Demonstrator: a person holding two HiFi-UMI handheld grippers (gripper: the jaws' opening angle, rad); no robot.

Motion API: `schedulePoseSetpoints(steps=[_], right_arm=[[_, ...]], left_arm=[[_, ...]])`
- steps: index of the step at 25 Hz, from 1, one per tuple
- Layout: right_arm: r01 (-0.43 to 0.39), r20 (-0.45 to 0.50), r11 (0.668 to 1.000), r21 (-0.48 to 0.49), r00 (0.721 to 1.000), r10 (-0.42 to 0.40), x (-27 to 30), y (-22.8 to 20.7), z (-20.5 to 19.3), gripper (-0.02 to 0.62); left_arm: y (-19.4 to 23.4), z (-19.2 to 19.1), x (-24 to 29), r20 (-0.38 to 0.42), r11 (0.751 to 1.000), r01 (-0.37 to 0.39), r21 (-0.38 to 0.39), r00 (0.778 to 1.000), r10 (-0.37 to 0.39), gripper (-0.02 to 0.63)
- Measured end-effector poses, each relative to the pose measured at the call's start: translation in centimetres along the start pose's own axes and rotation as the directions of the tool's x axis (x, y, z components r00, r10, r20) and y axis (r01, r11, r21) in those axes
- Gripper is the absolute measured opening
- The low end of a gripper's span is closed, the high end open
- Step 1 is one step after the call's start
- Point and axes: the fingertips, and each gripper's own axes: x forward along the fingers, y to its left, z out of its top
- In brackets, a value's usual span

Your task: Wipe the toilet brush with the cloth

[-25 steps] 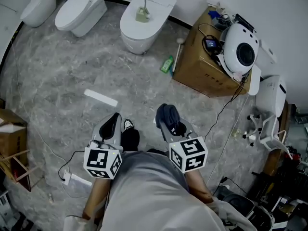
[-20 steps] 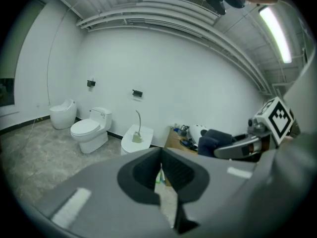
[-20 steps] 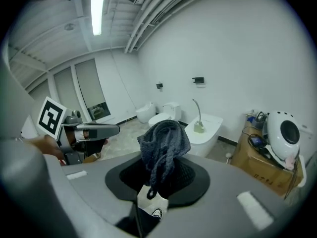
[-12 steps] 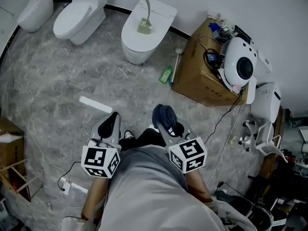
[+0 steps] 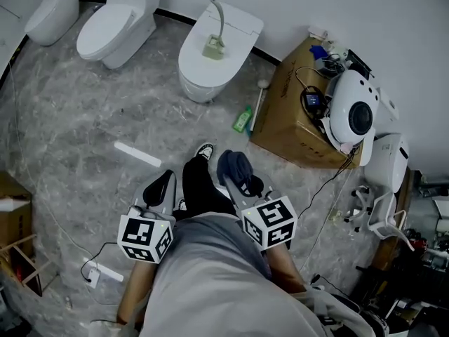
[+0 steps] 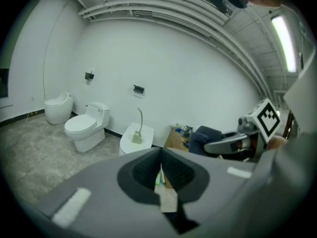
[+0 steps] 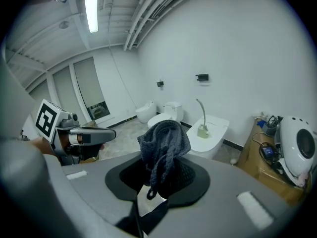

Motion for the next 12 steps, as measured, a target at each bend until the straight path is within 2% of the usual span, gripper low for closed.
schedulePoseSetpoints(steps=[7,12], right_arm=[[-0.039,-0.002,0.999,0.014,0.999,0.039,6.4,-6.0,5.9,0.097],[-0.070,-0.039,0.997,0.040,0.997,0.072,10.8,-11.1,9.5,0.098]], left_arm=[[3.3,4.9,7.8,-0.015,1.000,-0.025,-0.005,1.000,0.025,0.000],[4.6,8.3,15.1,-0.045,1.000,-0.025,-0.006,0.999,0.025,0.000]])
